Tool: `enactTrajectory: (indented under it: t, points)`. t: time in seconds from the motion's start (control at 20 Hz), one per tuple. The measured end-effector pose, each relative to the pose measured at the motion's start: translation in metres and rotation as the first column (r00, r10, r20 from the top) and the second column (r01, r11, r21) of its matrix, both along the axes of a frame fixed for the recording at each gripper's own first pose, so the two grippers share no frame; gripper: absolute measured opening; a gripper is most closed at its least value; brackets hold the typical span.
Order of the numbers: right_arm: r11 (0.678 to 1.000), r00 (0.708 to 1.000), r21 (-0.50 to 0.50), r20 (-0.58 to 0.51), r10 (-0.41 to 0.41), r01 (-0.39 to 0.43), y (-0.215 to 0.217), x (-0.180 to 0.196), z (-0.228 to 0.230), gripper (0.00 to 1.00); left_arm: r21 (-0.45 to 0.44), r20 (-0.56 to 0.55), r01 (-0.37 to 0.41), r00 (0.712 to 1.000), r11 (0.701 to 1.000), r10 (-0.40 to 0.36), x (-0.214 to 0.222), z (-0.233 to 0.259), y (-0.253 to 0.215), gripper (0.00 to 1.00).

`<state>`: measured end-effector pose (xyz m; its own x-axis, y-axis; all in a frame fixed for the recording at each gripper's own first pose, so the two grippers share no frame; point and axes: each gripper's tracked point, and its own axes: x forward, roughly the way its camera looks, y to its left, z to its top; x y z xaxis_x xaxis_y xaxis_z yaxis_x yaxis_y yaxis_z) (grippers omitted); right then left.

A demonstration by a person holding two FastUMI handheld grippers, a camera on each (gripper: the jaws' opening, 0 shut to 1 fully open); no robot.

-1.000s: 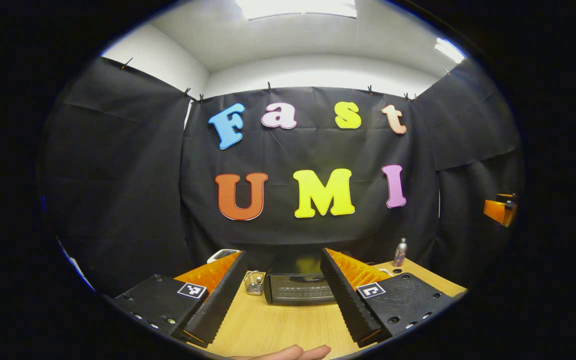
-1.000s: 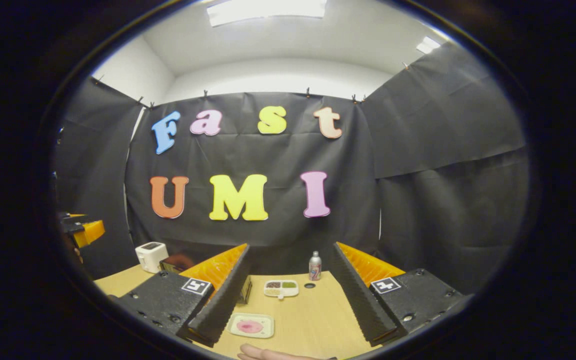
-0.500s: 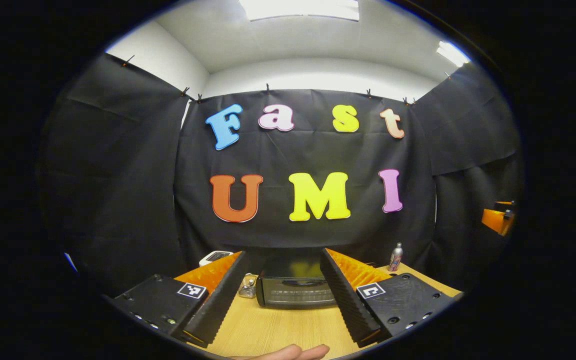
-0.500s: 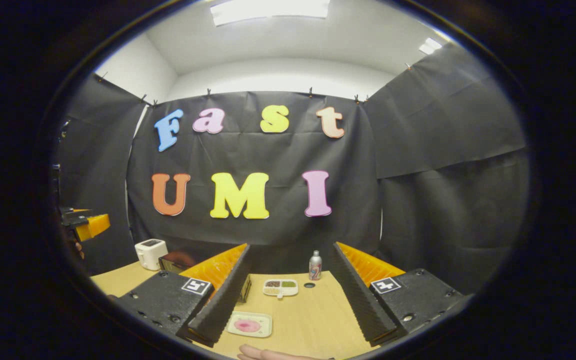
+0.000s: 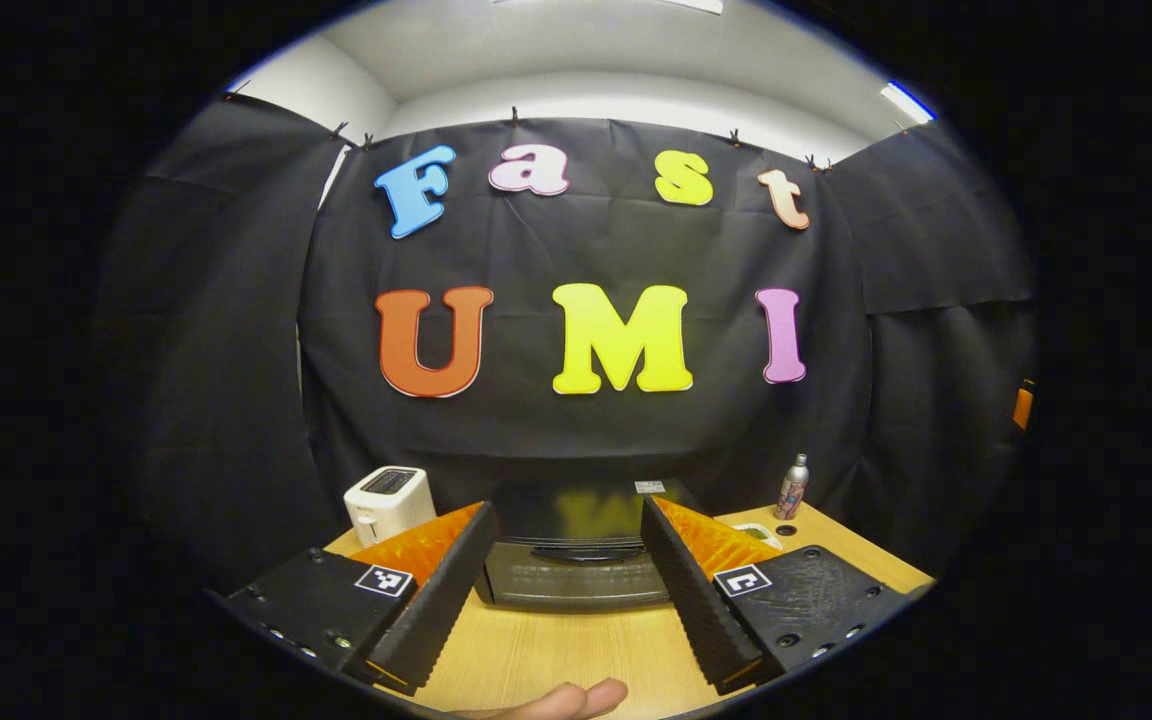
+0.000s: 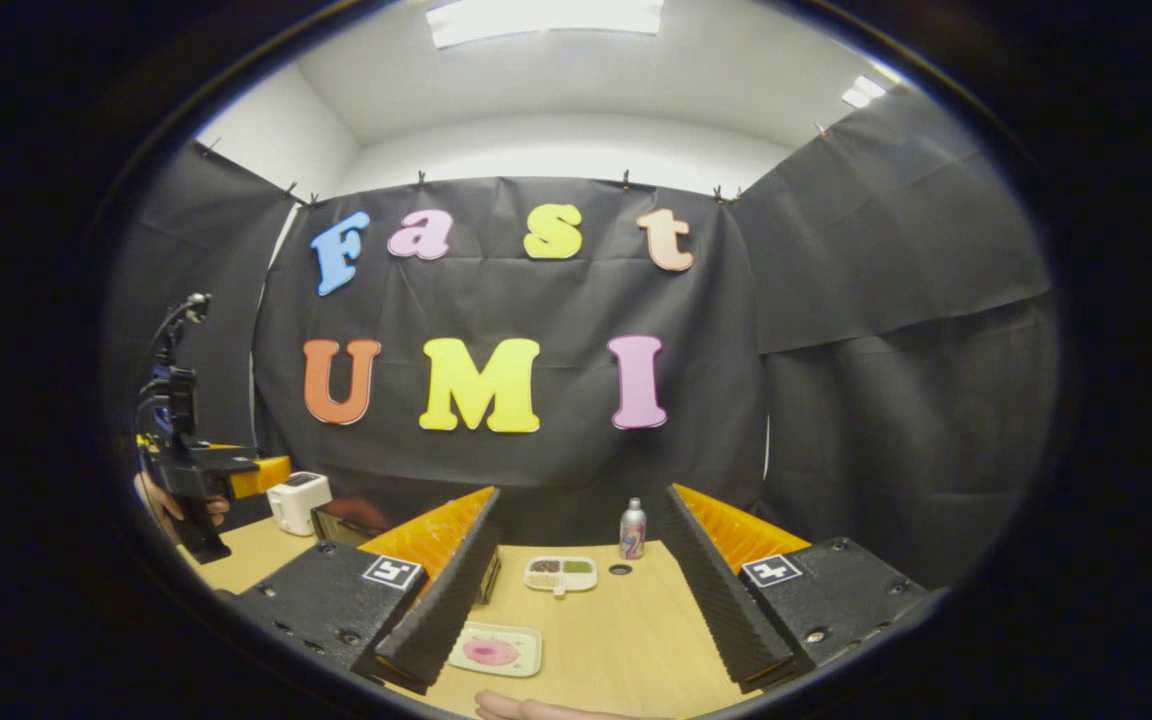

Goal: Open the electric oven with the left hand, put the food in, and close the electric oven.

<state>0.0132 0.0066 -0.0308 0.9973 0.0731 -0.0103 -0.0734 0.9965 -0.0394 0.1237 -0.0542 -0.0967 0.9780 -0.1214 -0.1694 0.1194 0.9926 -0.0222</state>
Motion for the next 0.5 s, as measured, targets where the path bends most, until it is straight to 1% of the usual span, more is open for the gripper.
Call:
enactTrajectory:
  t: [0.1, 0.25, 0.4, 0.5]
  points:
    - [0.999, 1.0, 0.017, 0.003, 0.027, -0.027, 0.003, 0.003, -0.003, 0.98, 0.002, -0.052, 0.009, 0.999, 1.0, -0.009, 0.021, -0.021, -0.003, 0.94]
    - [0.999, 1.0, 0.025, -0.014, 0.02, -0.02, -0.005, 0.012, -0.012, 0.98, -0.009, -0.111, 0.013, 0.994, 1.0, -0.013, 0.051, -0.049, -0.009, 0.94]
    - [0.999, 0.999, 0.031, -0.037, 0.02, -0.019, -0.007, 0.021, -0.023, 0.98, 0.017, -0.174, 0.02, 0.985, 1.0, -0.017, 0.079, -0.085, -0.016, 0.94]
    - [0.999, 0.998, 0.037, -0.054, 0.03, -0.028, -0.008, 0.025, -0.028, 0.98, 0.021, -0.224, 0.021, 0.975, 1.0, -0.016, 0.09, -0.107, -0.019, 0.94]
